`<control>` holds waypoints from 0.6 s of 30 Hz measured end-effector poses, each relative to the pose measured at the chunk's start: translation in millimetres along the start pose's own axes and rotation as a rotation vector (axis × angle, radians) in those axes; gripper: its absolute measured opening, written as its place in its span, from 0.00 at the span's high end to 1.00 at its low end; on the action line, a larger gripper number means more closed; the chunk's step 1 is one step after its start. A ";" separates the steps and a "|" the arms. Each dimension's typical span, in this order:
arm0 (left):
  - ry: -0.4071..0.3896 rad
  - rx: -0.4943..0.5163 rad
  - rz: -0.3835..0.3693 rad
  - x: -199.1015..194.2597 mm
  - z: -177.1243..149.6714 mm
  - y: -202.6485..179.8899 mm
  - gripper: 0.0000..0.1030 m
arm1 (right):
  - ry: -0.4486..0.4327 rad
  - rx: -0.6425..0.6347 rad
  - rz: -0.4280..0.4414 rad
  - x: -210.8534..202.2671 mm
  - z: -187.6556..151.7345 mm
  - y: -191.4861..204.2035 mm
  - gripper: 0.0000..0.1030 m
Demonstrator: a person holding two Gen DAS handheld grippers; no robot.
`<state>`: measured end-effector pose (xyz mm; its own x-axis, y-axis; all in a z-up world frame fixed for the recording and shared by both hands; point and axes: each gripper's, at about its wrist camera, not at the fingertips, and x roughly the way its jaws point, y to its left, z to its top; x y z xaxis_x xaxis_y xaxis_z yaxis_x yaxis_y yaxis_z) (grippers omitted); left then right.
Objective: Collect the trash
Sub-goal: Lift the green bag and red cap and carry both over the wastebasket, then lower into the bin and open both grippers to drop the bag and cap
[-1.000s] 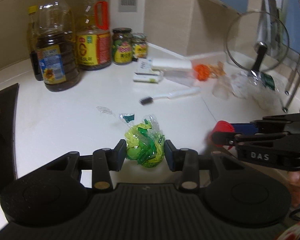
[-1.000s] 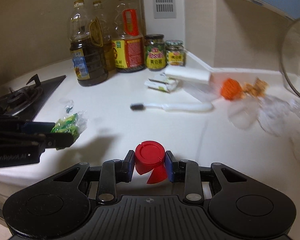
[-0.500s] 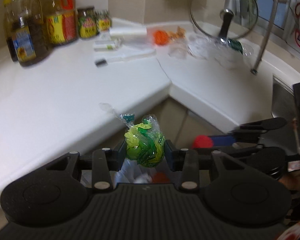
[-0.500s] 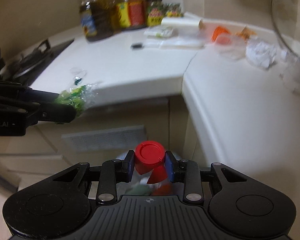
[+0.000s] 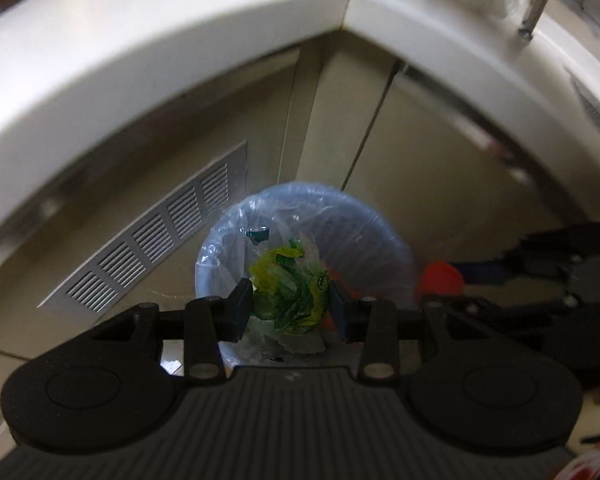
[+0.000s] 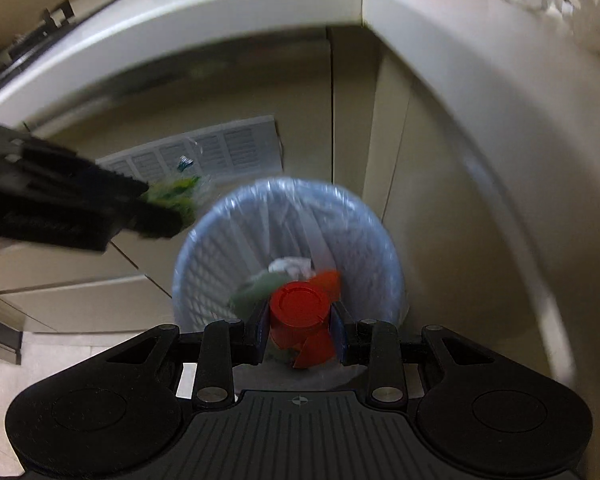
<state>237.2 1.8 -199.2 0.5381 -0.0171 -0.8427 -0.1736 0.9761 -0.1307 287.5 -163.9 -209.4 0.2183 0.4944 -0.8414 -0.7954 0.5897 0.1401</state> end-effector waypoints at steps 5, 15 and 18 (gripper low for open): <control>0.043 0.003 -0.027 45.6 3.9 12.4 0.64 | 0.013 0.040 -0.027 20.5 -8.3 -2.7 0.69; 0.082 0.030 -0.026 115.0 11.9 20.9 0.63 | 0.022 0.076 -0.049 58.9 -10.1 -7.4 0.69; 0.086 0.030 -0.026 124.5 12.7 19.7 0.63 | 0.026 0.085 -0.055 66.1 -10.7 -9.4 0.69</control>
<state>311.3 21.7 -300.1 0.4692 -0.0599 -0.8811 -0.1351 0.9811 -0.1387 303.4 -143.6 -271.9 0.2452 0.4437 -0.8620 -0.7317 0.6680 0.1357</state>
